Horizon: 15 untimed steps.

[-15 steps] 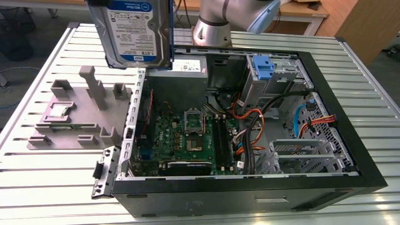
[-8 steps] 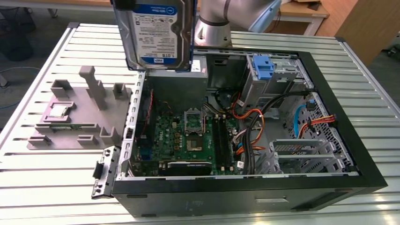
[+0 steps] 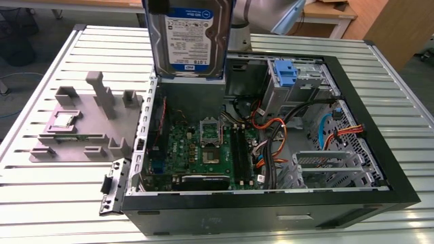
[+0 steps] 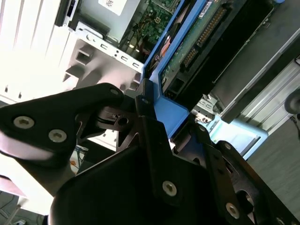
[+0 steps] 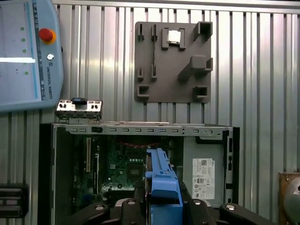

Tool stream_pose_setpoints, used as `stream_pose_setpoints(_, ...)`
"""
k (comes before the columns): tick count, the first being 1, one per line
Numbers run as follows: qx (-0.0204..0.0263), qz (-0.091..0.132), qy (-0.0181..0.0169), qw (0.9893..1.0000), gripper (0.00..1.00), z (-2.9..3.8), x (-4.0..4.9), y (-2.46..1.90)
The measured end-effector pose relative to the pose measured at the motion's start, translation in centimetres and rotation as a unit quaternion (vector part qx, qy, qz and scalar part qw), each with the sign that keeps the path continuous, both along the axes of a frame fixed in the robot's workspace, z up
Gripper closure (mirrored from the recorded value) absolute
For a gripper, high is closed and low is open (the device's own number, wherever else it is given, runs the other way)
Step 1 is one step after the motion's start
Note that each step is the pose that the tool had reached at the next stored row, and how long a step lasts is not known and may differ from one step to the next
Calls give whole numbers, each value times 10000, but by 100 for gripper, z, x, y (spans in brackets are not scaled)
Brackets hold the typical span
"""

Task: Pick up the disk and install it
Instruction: 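Pick up the disk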

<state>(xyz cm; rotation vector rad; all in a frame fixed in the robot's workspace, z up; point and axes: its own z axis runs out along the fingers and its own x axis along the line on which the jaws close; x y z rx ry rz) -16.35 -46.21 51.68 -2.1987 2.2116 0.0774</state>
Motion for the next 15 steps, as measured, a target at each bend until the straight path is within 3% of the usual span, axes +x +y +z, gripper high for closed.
stream_pose_setpoints(7, 0, 0, 0, 10000, 63, -45, 58, -134)
stream_pose_setpoints(15, -1, 0, 0, 10000, 63, -100, 376, -146)
